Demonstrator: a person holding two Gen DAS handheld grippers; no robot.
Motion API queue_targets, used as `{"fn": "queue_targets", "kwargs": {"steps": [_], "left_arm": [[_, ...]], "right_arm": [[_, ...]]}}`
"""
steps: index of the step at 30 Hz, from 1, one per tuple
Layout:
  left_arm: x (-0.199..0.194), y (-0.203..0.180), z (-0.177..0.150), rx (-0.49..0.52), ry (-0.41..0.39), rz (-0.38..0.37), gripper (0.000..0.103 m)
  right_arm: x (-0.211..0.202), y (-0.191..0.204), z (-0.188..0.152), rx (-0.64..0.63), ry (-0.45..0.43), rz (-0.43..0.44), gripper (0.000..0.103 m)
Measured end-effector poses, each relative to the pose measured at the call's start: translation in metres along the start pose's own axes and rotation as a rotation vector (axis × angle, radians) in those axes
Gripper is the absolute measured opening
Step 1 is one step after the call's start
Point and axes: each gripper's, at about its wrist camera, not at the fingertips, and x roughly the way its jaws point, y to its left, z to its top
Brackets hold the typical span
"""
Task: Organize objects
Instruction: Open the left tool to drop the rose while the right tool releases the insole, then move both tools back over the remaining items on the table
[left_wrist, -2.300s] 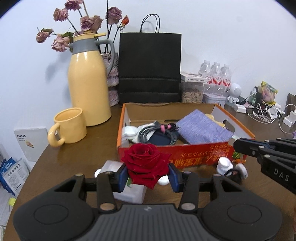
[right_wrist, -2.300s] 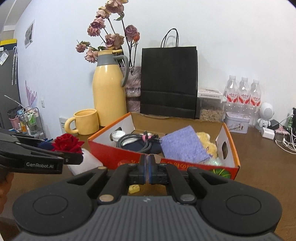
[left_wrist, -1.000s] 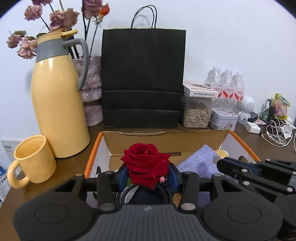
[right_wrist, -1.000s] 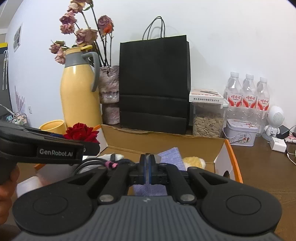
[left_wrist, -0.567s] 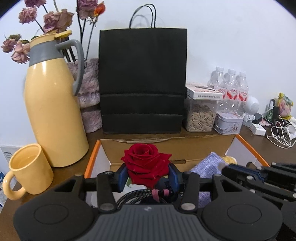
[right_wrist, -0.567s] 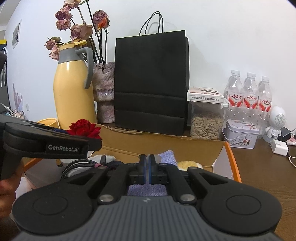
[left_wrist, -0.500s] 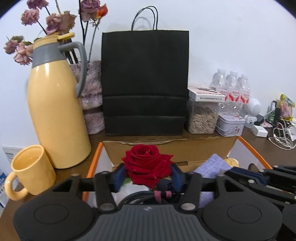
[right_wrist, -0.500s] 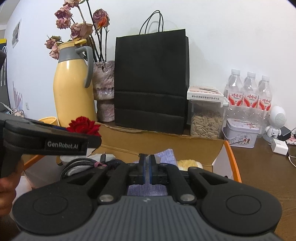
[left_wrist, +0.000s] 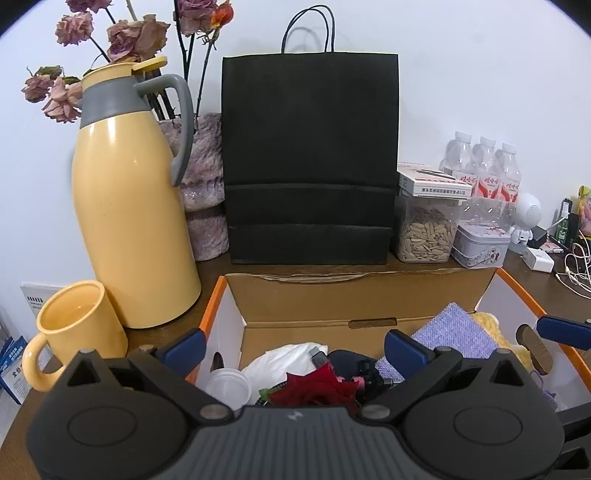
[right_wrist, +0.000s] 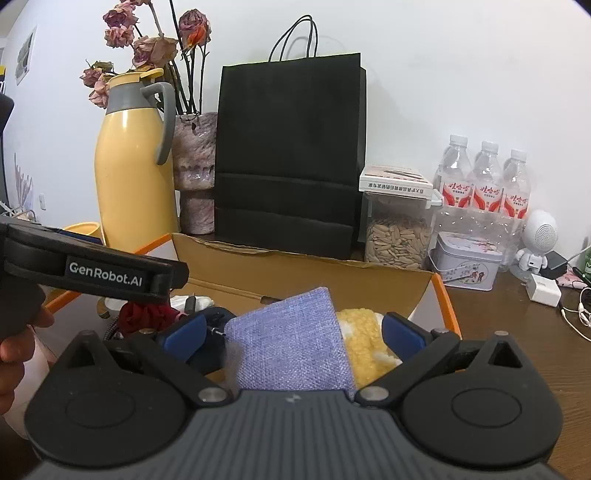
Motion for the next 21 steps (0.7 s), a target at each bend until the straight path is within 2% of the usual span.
{"fn": "queue_targets", "kwargs": {"steps": [21], "left_arm": [[-0.024,-0.001,-0.006,0.006,-0.023,-0.012,0.103]], "right_arm": [[-0.020,0.006,-0.001,-0.030,-0.015,-0.007,0.103]]}}
